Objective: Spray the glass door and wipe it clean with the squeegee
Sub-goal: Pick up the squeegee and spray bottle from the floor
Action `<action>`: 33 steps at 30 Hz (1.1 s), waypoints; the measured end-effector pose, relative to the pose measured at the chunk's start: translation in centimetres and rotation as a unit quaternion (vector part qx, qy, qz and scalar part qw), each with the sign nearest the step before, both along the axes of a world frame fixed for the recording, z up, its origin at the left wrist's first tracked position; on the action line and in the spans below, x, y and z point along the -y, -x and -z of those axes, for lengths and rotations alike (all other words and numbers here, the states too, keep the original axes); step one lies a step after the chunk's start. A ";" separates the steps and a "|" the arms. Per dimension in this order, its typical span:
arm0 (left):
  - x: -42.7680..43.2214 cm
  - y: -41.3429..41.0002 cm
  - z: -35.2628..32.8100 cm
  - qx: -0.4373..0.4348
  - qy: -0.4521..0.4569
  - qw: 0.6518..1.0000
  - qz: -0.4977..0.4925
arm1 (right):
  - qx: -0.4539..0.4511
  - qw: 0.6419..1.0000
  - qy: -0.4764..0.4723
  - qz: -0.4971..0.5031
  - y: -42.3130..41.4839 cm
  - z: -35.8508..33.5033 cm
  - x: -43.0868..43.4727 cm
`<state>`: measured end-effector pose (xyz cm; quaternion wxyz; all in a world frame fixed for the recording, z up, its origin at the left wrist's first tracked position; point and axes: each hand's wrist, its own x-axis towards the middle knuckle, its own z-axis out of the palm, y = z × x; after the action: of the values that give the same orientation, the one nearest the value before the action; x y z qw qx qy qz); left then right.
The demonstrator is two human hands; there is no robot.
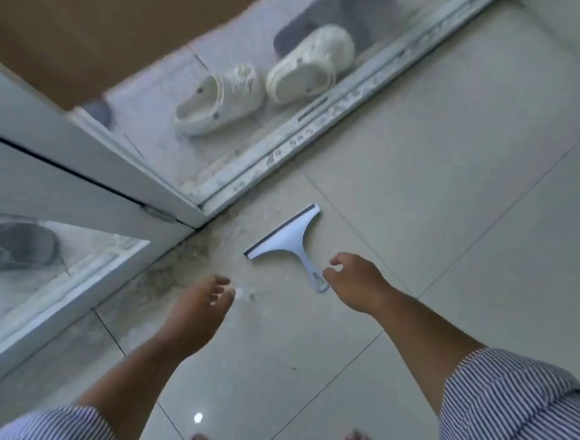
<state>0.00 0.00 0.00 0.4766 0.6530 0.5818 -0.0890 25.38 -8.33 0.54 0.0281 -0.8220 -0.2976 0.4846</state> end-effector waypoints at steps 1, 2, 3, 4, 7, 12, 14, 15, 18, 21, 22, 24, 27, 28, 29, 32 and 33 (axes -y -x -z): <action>0.3 0.4 2.5 0.017 -0.003 1.000 -0.021 | -0.003 1.000 0.001 0.005 0.8 2.2 0.0; 0.2 0.4 3.7 0.017 -0.007 0.999 -0.030 | 0.004 1.000 -0.009 0.010 1.0 3.7 0.0; 0.5 0.7 5.8 0.023 -0.017 0.999 -0.032 | 0.011 1.000 -0.014 0.010 1.6 5.6 0.0; 0.7 0.8 7.0 0.024 -0.021 0.999 -0.035 | 0.018 0.999 -0.024 0.014 2.1 7.2 0.0; 1.9 1.3 10.9 0.056 -0.023 0.997 -0.051 | 0.059 0.997 -0.054 0.022 3.3 11.7 0.4; 3.1 1.6 15.2 0.073 -0.059 0.994 -0.051 | 0.157 0.980 -0.125 0.018 4.4 16.9 0.4; 3.5 1.4 16.1 0.083 -0.076 0.992 -0.065 | 0.168 0.975 -0.145 0.027 4.8 18.2 0.4; 3.7 1.3 16.6 0.087 -0.080 0.990 -0.071 | 0.172 0.972 -0.155 0.034 5.2 19.0 0.4; 4.5 1.2 17.6 0.103 -0.082 0.987 -0.088 | 0.175 0.968 -0.173 0.050 5.9 20.3 0.6; 4.9 1.1 17.9 0.115 -0.081 0.984 -0.111 | 0.188 0.965 -0.173 0.052 6.2 20.7 0.8; 5.0 1.0 17.7 0.115 -0.078 0.983 -0.116 | 0.187 0.965 -0.174 0.057 6.3 20.5 0.8; 5.0 1.0 17.2 0.117 -0.074 0.983 -0.120 | 0.167 0.965 -0.184 0.085 6.4 19.6 0.8; 4.7 1.0 15.3 0.120 -0.075 0.983 -0.113 | 0.140 0.965 -0.194 0.107 6.3 17.2 0.8; 4.4 0.9 14.6 0.121 -0.077 0.984 -0.109 | 0.139 0.965 -0.194 0.105 6.2 16.2 0.9; 4.1 0.9 13.8 0.121 -0.081 0.984 -0.102 | 0.140 0.964 -0.197 0.109 5.9 15.3 0.9; 3.0 0.6 9.7 0.127 -0.093 0.985 -0.073 | 0.141 0.960 -0.206 0.124 4.8 10.8 0.9; 2.3 0.4 7.7 0.132 -0.104 0.984 -0.064 | 0.143 0.957 -0.214 0.131 4.3 8.6 0.7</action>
<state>-0.37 -2.34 -7.68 0.4839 0.6659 0.5607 0.0897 21.10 -9.06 -8.06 0.2236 -0.8893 -0.2854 0.2787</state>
